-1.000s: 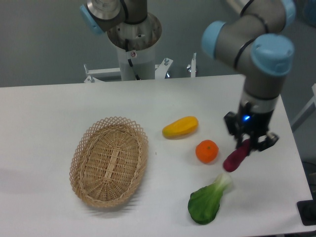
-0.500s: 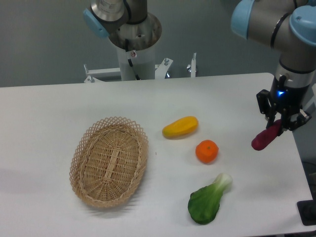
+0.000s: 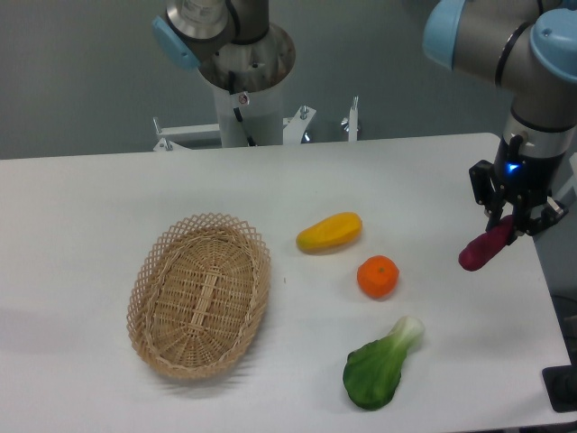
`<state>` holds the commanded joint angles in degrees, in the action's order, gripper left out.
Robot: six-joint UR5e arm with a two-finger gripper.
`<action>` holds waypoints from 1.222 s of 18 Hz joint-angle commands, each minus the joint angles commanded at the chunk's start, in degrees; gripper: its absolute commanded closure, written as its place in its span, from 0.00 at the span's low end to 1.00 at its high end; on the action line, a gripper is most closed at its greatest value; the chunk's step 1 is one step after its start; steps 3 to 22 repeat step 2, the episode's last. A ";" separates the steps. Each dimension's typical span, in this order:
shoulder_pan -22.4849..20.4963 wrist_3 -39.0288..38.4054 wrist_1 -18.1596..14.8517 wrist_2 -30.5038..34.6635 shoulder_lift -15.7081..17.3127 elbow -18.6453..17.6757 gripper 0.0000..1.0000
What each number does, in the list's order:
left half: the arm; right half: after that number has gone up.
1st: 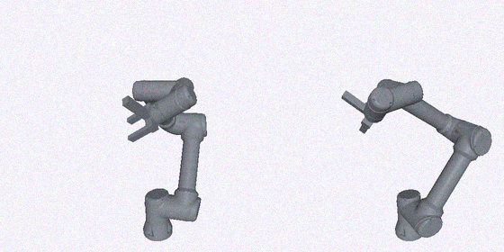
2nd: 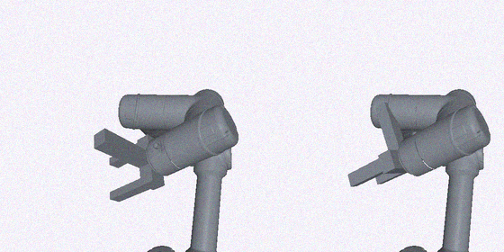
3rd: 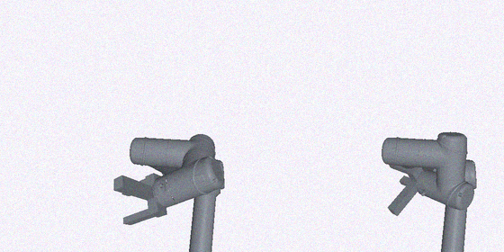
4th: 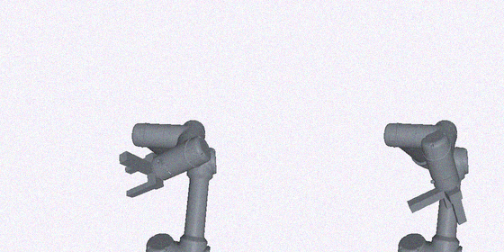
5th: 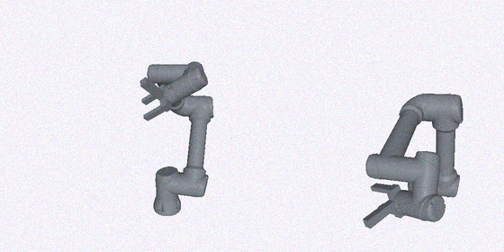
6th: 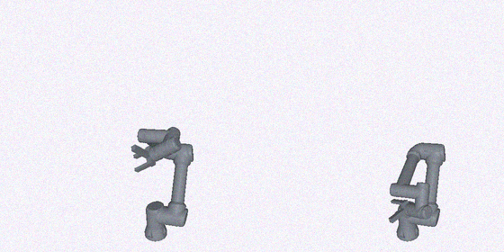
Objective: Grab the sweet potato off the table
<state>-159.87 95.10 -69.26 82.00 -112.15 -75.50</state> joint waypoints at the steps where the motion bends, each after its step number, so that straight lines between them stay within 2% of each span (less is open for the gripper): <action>1: 0.00 0.00 0.00 -0.09 0.00 0.00 0.85; 22: 0.09 0.00 0.00 -0.09 0.00 0.09 0.85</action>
